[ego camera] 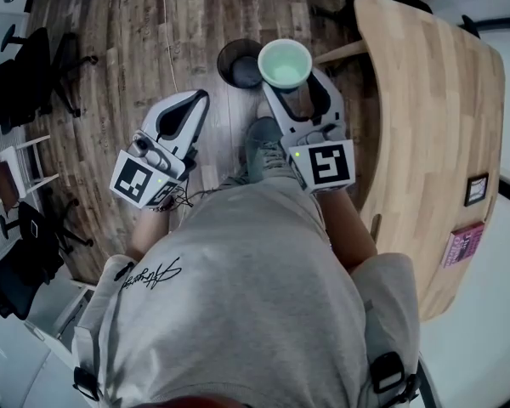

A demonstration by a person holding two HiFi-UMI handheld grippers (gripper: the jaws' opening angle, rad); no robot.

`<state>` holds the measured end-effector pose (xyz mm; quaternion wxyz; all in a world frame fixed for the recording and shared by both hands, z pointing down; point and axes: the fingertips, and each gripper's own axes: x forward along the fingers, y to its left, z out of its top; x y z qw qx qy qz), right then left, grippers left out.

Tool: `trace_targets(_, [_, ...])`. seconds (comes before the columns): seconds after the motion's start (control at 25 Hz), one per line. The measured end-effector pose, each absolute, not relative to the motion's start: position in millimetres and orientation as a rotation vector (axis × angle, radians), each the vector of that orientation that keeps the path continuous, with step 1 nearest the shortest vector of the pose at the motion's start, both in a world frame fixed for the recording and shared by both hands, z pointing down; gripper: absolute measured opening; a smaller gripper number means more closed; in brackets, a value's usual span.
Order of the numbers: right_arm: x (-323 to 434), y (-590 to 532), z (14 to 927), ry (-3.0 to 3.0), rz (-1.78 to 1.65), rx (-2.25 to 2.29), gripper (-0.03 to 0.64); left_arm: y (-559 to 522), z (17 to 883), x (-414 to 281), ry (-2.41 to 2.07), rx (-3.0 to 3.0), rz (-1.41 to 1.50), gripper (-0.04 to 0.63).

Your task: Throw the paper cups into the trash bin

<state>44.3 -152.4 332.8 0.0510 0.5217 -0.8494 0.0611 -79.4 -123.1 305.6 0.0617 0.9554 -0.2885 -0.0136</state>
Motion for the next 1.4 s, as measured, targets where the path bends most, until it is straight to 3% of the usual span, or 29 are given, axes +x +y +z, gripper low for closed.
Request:
trace_targets(0.96, [56.6,-282.1,356.8,-2.640,0.279,1.345,0.268,-264.2,312.4,-49.0,-0.997,2.839,-0.028,0.003])
trace_targets(1.4, [24.1,-307.2,380.5,-2.655,0.322,1.235,0.267,-293.0,332.0,-76.7,-1.037,2.792,-0.021,0.003])
